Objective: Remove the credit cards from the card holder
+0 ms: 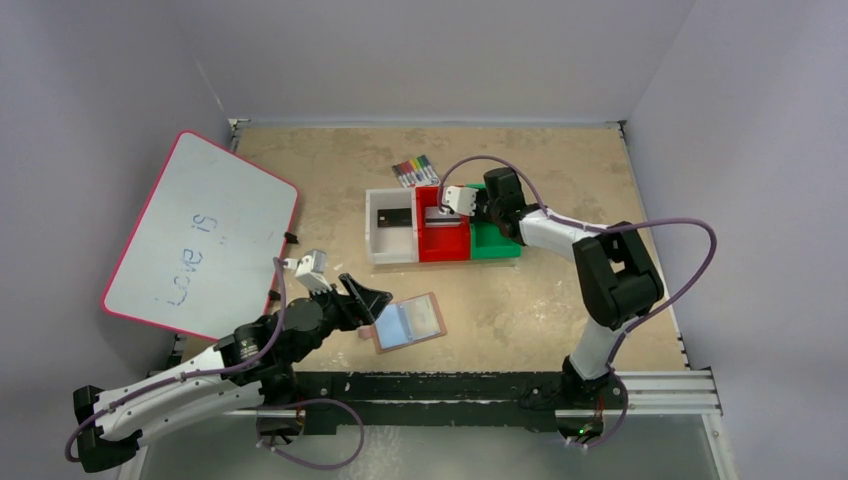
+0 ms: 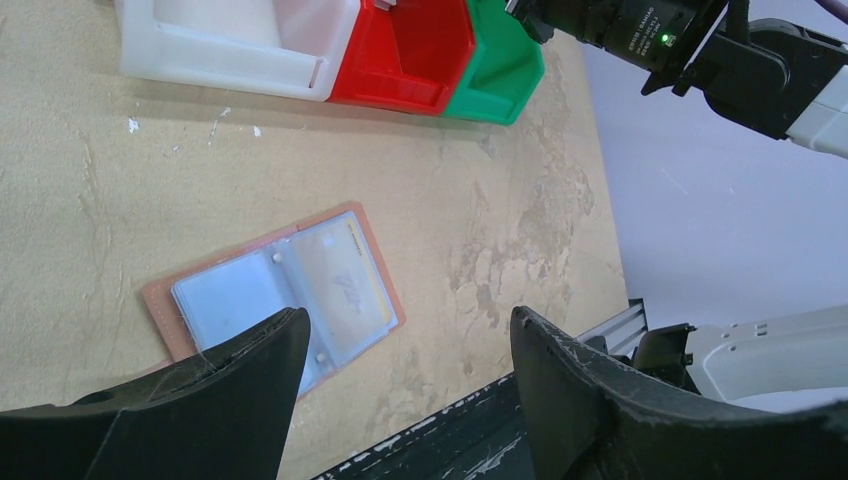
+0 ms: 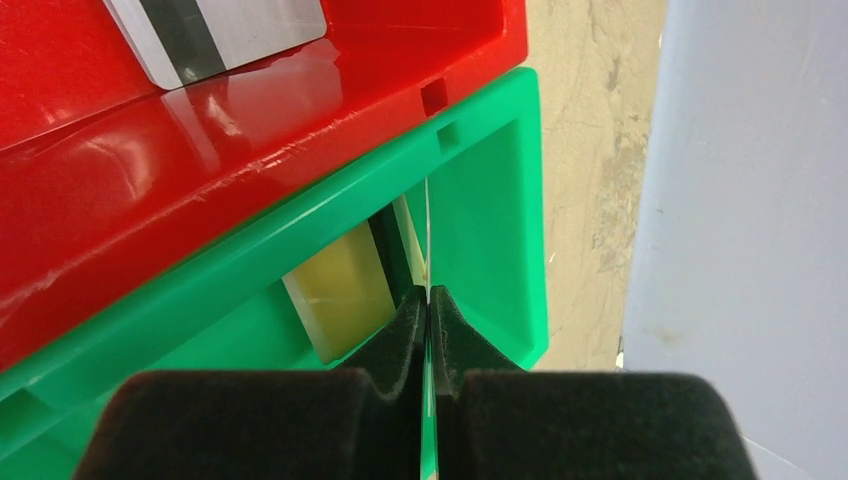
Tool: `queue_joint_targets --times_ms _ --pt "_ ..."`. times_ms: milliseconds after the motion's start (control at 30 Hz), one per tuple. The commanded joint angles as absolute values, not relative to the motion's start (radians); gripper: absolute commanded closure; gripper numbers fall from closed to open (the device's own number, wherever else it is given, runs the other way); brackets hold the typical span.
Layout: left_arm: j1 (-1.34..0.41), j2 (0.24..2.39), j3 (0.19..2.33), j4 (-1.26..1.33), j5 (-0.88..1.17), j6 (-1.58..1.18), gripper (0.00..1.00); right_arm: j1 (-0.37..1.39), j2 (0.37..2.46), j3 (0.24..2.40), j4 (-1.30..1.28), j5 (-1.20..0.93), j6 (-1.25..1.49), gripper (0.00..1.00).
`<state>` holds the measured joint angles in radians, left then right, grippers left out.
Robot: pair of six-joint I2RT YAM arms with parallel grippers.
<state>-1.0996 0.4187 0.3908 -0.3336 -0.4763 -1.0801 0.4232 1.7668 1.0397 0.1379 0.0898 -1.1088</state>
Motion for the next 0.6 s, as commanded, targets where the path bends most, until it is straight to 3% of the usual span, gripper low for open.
queue_joint_targets --times_ms 0,200,367,567 --pt "-1.095 0.417 0.439 -0.336 -0.497 -1.07 0.28 0.414 1.778 1.08 0.168 0.08 -1.136 0.98" --pt "-1.095 0.413 0.44 -0.345 -0.502 -1.075 0.28 0.413 1.795 1.093 0.15 0.073 -1.124 0.93" --pt "-1.095 0.412 0.439 -0.347 -0.503 -1.079 0.28 0.412 1.781 1.093 0.114 0.048 -1.121 0.81" --pt "-1.095 0.416 0.441 -0.346 -0.499 -1.08 0.28 0.409 1.769 1.093 0.064 0.028 -1.119 0.79"
